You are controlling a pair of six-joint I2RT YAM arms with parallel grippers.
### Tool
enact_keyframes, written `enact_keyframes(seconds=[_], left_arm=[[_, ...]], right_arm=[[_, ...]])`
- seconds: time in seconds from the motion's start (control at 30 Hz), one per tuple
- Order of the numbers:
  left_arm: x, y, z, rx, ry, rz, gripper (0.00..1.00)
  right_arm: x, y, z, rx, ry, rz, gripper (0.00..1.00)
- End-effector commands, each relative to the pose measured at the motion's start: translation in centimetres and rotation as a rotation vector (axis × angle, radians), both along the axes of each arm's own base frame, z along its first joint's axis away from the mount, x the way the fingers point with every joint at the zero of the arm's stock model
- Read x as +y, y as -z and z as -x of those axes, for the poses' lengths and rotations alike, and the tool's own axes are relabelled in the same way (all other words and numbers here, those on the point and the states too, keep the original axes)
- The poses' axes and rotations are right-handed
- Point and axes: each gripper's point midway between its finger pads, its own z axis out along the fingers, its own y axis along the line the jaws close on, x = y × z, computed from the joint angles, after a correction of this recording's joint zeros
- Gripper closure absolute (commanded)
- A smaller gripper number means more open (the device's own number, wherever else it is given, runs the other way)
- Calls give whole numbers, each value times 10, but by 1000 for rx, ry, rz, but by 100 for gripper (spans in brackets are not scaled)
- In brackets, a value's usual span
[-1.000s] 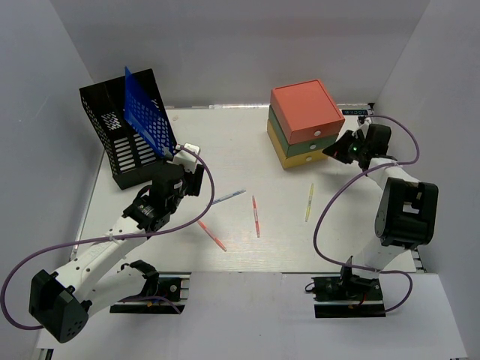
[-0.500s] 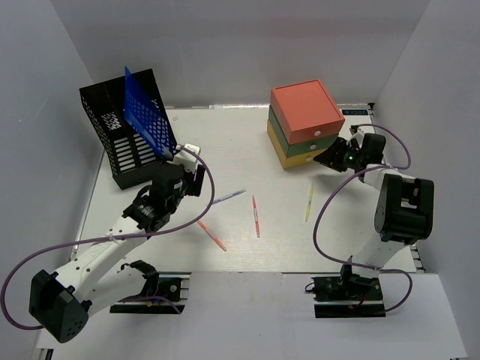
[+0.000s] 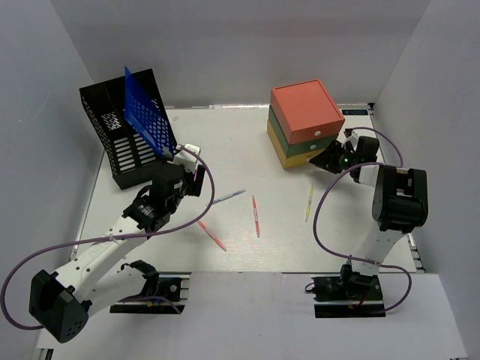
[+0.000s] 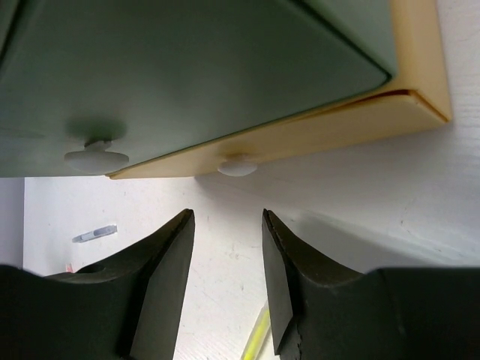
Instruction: Organize the desk
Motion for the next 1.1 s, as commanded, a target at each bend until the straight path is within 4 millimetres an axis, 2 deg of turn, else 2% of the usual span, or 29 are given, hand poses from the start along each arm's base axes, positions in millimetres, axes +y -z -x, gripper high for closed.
enact_keyframes(seconds=[0.0, 0.2, 0.4, 0.8, 1.07], left_arm=[[-2, -1, 1, -4, 15, 3, 22], [-2, -2, 2, -8, 15, 6, 22], [-2, -2, 2, -7, 16, 6, 22], [-3, -1, 2, -6, 18, 5, 22], [-3, -1, 2, -5, 22, 3, 22]], right_arm=[[5, -6, -6, -67, -22, -9, 53], [13, 6, -6, -27, -18, -54, 51], [17, 11, -14, -5, 9, -84, 50], [20, 8, -31, -43, 16, -101, 51], [20, 4, -38, -88, 19, -101, 57]])
